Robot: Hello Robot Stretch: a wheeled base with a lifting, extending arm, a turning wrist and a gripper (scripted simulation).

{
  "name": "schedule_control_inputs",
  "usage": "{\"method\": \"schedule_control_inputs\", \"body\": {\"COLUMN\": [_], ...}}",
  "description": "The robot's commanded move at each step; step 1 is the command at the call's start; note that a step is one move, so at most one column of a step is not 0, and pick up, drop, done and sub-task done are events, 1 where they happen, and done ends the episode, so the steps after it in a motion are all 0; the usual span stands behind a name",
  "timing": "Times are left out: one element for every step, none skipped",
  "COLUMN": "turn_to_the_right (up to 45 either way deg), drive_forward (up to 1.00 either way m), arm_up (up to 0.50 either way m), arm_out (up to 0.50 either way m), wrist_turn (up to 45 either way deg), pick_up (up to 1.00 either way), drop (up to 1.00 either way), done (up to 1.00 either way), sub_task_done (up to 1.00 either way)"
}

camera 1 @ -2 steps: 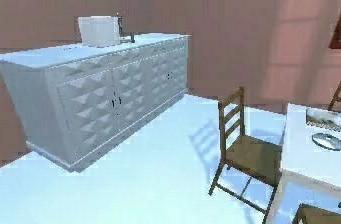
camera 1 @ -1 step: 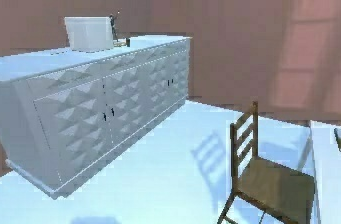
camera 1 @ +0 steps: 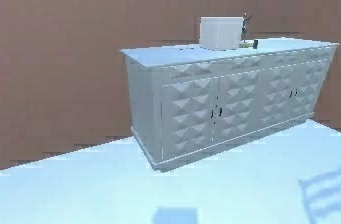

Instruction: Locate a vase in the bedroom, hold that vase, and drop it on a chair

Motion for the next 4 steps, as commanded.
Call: {"method": "schedule_control_inputs", "body": {"turn_to_the_right": [45.0,18.0,0.0,-39.0], "drive_forward": [0.00,0.00,0.60,0.00], "arm_up": [0.00,0.00,0.00,0.00], "arm_out": [0.00,0.00,0.00,0.00], "wrist_turn": [0.0,0.0,0.0,0.0], "pick_up": [0.00,0.00,0.00,0.00], "drop": [0.00,0.00,0.00,0.00], "done": [0.00,0.00,0.00,0.00], "sub_task_done": [0.00,0.00,0.00,0.00]}}
